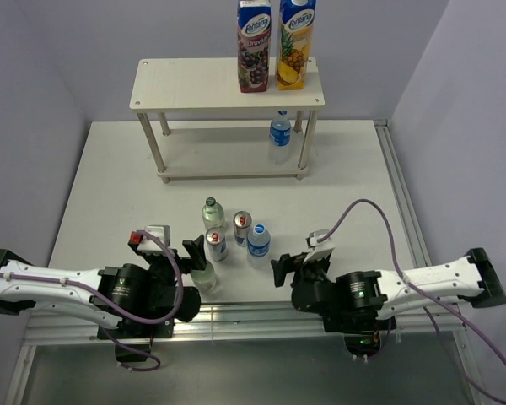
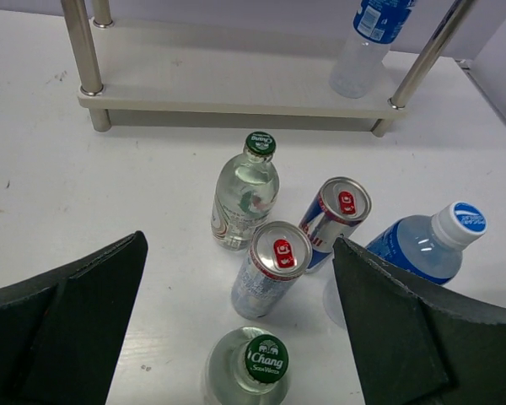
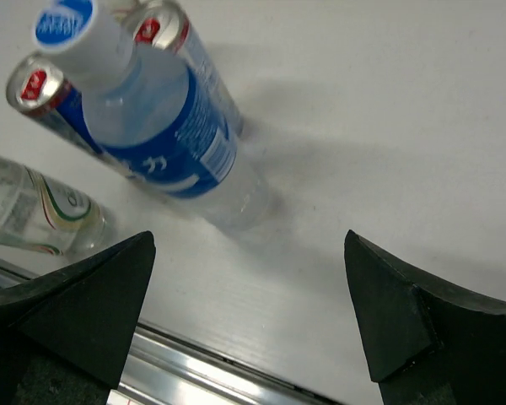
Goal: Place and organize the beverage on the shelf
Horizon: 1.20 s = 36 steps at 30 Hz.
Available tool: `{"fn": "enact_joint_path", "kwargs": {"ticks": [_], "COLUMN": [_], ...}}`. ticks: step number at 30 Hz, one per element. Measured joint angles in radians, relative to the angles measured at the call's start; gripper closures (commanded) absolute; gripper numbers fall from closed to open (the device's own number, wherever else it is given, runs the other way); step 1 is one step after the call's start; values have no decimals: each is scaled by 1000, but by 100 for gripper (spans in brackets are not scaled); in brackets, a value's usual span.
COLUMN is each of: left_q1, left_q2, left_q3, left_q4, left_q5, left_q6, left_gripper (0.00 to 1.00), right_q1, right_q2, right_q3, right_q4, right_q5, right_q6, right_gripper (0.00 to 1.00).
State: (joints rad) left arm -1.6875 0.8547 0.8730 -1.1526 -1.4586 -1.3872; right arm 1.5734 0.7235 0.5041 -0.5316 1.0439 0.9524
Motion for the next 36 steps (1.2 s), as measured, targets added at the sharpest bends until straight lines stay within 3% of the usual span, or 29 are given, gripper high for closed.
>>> {"fn": "enact_joint_path", "kwargs": {"ticks": [4,9,14,24,36], "left_q1": [0,0,0,1,1], "left_q2": [-36,-46,-32,-8,5], "left_q3": [-68,-93,-93,-93,-91], "left_q4": [148,259,274,252,221], "left_q5": [3,3,2,2,2], "left_q6": [152,269,276,256,219], "left_gripper": [1,1,1,1,1], "right_q1": [108,158,134,-112,-212], "right_q2": [130,136,116,212,401], "right_q3": [27,27,-42,-125,-125], "right_q4": [-81,-58,201,665,902], "right_q5": [57,96,89,-89,-193], "right_q6": [165,196,11,-299,-425], "right_gripper": [0,0,0,0,1]}}
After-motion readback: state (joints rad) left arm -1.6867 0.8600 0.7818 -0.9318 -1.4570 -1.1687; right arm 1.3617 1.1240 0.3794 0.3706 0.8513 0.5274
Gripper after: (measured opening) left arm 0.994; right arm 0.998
